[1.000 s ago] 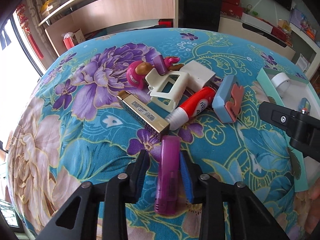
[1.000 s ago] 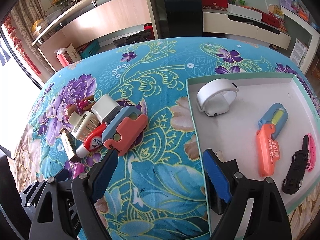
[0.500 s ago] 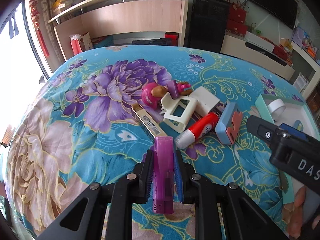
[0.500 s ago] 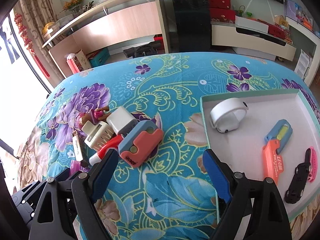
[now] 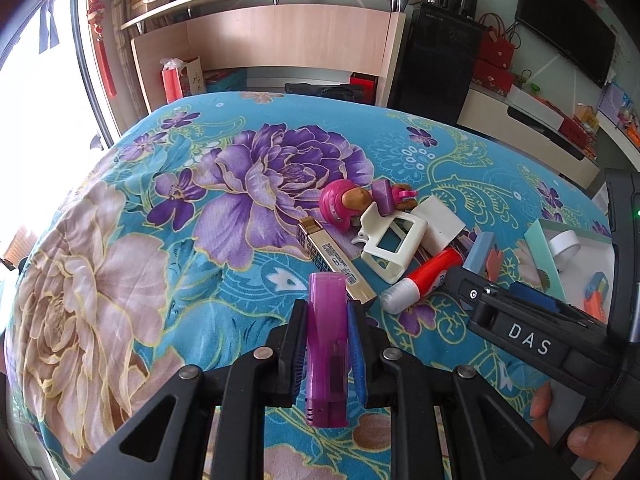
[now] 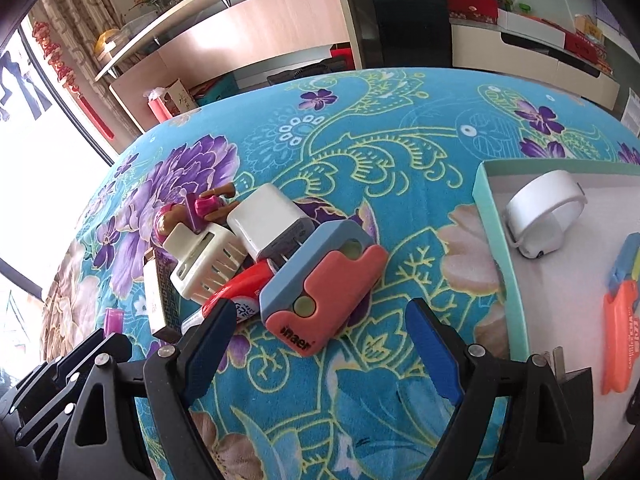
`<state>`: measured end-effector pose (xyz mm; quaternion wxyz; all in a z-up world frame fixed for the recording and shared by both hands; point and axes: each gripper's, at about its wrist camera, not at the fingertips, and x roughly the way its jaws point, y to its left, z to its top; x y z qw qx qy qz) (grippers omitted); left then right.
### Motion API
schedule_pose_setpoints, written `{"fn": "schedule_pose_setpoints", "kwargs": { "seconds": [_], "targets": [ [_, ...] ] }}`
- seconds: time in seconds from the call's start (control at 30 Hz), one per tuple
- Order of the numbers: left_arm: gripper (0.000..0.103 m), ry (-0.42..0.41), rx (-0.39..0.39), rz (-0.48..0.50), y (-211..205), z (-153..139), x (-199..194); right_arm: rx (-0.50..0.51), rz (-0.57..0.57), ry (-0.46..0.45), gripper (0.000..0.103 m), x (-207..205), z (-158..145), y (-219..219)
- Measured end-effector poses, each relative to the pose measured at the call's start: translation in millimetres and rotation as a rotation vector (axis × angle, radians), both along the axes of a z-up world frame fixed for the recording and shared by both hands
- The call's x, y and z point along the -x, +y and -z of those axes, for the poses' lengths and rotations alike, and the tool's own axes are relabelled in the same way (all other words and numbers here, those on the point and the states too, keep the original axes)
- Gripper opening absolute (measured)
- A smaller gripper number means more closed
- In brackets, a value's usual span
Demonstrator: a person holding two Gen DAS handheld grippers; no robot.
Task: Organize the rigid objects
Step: 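Grasp the pink-blue stapler with right tool while left tool holds the purple lighter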
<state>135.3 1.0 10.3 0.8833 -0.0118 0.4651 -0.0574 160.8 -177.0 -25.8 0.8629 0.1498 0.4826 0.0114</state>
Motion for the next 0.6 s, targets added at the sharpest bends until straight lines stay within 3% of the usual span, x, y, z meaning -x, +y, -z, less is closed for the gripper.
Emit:
{"fn": "schedule_pose_setpoints", "kwargs": {
  "seconds": [0.2, 0.23, 0.33, 0.6],
  "targets": [
    [0.021, 0.006, 0.0, -0.014, 3.2, 2.0, -1.7, -0.061, 0.036, -0.034, 0.086, -3.0, 1.2, -5.4],
    [0.021, 0.007, -0.004, -0.016, 3.2, 2.5, -1.9, -0.056, 0.039, -0.037, 0.083, -2.9, 0.8, -5.1],
    [0.021, 0.011, -0.007, -0.015, 2.6, 3.5, -2.4, -0.063, 0.035, -0.037, 0.06, -3.3, 0.6, -6.2],
    [0.021, 0.012, -0.011, -0.018, 2.1, 4.6, -3.6, -0.058, 0.047, -0.034, 0.053, 2.5, -2.5, -10.3]
  ]
}}
